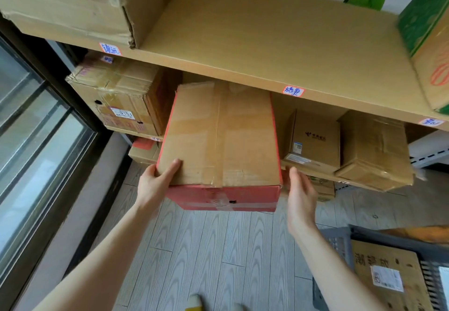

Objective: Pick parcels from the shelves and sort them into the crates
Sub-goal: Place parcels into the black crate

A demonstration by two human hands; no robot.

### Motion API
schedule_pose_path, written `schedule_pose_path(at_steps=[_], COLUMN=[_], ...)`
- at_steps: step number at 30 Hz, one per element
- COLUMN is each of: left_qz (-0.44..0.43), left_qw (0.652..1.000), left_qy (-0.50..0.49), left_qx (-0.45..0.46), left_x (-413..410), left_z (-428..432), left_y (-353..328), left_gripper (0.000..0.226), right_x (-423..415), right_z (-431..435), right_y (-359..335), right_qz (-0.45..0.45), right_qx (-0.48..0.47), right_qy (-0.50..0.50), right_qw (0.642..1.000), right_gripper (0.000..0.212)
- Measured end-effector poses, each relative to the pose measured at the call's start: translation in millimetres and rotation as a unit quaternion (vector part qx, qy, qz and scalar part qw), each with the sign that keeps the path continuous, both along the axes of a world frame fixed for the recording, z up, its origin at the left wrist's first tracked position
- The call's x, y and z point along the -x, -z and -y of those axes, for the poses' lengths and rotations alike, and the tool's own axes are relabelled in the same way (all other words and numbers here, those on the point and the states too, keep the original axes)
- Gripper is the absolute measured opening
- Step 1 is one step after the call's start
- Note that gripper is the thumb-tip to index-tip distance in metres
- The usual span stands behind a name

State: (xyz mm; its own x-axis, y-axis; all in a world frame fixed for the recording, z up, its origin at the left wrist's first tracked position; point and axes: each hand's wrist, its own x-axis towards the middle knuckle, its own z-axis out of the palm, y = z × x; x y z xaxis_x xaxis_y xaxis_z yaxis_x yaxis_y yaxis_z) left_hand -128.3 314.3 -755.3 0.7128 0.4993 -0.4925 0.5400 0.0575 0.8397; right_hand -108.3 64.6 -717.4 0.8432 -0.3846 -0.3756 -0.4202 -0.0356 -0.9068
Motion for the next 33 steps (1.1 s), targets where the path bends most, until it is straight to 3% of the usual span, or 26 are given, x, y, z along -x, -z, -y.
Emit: schedule_pose_path(at_steps=[2, 5, 9, 11, 13, 16, 18, 20, 22, 24, 25, 26, 27, 29, 31, 33], left_qz=[-0.003, -0.004, 0.022, 0.014, -0.014, -0.018, -0.004, 0.032, 0.051, 0.040, 0.040, 0.048, 0.053, 0.077, 0.090, 0.098], left_qw=[0.998, 0.995, 0.991, 0.996, 0.996, 0.986, 0.988, 0.991, 0.986, 0.986, 0.988, 0.990, 0.991, 0.989, 0.987, 0.979], left_qy=[-0.006, 0.007, -0.007, 0.022, 0.078, 0.104, 0.111, 0.132, 0.158, 0.138, 0.129, 0.127, 0.125, 0.118, 0.103, 0.097], left_qx=[0.068, 0.097, 0.128, 0.084, -0.035, -0.132, -0.110, -0.011, -0.034, -0.090, -0.071, -0.036, -0.005, 0.035, 0.085, 0.152], left_x=[3.8, 5.6, -1.5, -11.5, -24.0, -41.5, -51.9, -56.9, -57.5, -55.0, -52.4, -49.5, -45.3, -38.1, -30.4, -22.5], left_z=[2.8, 20.7, 52.4, 64.9, 72.4, 82.7, 88.4, 96.6, 100.4, 91.4, 84.8, 78.2, 73.2, 63.5, 55.5, 47.9], left_y=[2.1, 10.1, 15.0, 18.0, 20.0, 1.4, -22.6, -47.8, -62.8, -65.6, -65.1, -63.1, -62.5, -56.7, -48.4, -37.3], left_gripper=[0.063, 0.049, 0.034, 0.037, 0.041, 0.039, 0.056, 0.071, 0.081, 0.076, 0.073, 0.073, 0.071, 0.057, 0.038, 0.035], right_x=[-5.3, -13.3, -11.3, -9.9, -10.0, -18.6, -23.2, -20.3, -15.3, -18.7, -24.7, -30.7, -33.2, -31.6, -19.1, -4.1], right_z=[8.4, 17.4, 28.4, 30.3, 25.1, 5.2, -9.0, -21.3, -23.3, -12.6, -3.4, 5.6, 11.0, 14.7, 10.3, 1.9], right_y=[-7.2, -5.2, 3.3, 2.1, -2.0, -8.5, -10.0, -13.8, -14.1, -7.9, -2.3, -3.0, -7.2, -10.2, -11.5, -5.5], right_qz=[0.034, 0.030, -0.030, -0.002, 0.036, 0.038, 0.027, 0.046, 0.123, 0.198, 0.191, 0.141, 0.055, -0.066, -0.018, 0.071], right_qx=[0.022, 0.007, -0.030, 0.050, 0.140, 0.213, 0.258, 0.288, 0.285, 0.307, 0.323, 0.304, 0.224, 0.015, 0.001, 0.042], right_qy=[0.009, -0.019, -0.062, -0.075, -0.101, -0.127, -0.161, -0.204, -0.226, -0.182, -0.150, -0.146, -0.164, -0.213, -0.227, -0.194], right_qw=[0.999, 0.999, 0.997, 0.996, 0.984, 0.968, 0.952, 0.935, 0.923, 0.913, 0.915, 0.931, 0.959, 0.975, 0.974, 0.977], right_gripper=[0.022, 0.014, 0.042, 0.051, 0.051, 0.062, 0.062, 0.050, 0.043, 0.042, 0.048, 0.057, 0.066, 0.054, 0.027, 0.018])
